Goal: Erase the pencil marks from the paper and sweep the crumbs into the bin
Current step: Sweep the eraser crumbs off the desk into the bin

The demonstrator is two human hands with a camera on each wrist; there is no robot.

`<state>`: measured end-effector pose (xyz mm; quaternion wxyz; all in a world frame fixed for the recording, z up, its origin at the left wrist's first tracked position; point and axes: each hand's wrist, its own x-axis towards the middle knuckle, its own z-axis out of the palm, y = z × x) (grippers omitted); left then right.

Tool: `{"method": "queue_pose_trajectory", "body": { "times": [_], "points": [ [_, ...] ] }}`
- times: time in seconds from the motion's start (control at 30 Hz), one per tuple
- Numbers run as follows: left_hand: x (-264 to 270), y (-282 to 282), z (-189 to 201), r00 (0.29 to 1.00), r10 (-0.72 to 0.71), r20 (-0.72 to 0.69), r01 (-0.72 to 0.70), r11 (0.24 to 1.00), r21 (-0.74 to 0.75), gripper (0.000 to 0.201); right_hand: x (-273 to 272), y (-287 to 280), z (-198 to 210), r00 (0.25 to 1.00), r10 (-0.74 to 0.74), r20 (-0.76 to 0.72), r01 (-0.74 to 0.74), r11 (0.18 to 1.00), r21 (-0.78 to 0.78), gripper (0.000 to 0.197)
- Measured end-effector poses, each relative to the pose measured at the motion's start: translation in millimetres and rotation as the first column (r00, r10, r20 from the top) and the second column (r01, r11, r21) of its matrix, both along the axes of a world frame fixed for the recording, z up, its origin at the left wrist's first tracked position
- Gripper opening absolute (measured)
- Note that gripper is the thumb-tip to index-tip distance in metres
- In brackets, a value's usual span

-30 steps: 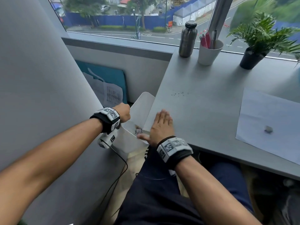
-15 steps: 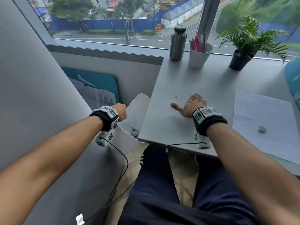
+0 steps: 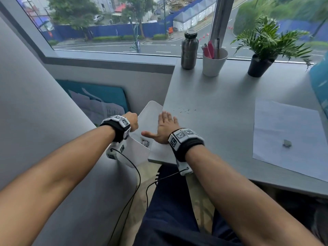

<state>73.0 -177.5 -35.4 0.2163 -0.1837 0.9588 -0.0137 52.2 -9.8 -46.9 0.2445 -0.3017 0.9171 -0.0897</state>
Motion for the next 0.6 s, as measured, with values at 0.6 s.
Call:
{"method": "queue_pose_trajectory", "body": {
  "times": [0.6],
  "points": [
    [-20,-9,3,0.997,-0.061,-0.053,0.058,0.997,-0.059,0.023,-6,-35,4,0.983,0.181,-0.014,-0.180,0.982,0.057,0.122]
  ]
}}
